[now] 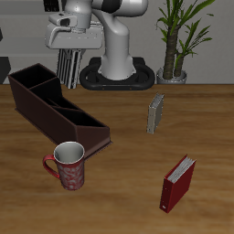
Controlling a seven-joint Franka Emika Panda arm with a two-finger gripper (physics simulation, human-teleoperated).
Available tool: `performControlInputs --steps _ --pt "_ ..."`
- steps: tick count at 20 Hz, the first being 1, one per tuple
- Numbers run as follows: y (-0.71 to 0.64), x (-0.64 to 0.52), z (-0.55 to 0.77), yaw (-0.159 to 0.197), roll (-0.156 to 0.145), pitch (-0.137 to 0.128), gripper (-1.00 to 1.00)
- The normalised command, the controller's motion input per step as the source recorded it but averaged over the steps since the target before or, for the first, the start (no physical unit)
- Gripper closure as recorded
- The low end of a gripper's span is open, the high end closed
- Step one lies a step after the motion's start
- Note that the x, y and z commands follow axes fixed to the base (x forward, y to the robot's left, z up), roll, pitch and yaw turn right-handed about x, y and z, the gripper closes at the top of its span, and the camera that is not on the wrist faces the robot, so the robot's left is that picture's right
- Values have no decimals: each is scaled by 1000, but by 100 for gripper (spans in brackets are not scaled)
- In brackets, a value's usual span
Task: Place the striped book into the right desk caddy's front compartment
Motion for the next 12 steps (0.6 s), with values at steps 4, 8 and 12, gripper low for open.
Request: performControlInputs --steps 4,8,12 --pt "-48 42 131 -6 -11 -24 100" --pt "-15 51 136 4 0 -53 100" --pt "15 67 84 -6 3 -14 100"
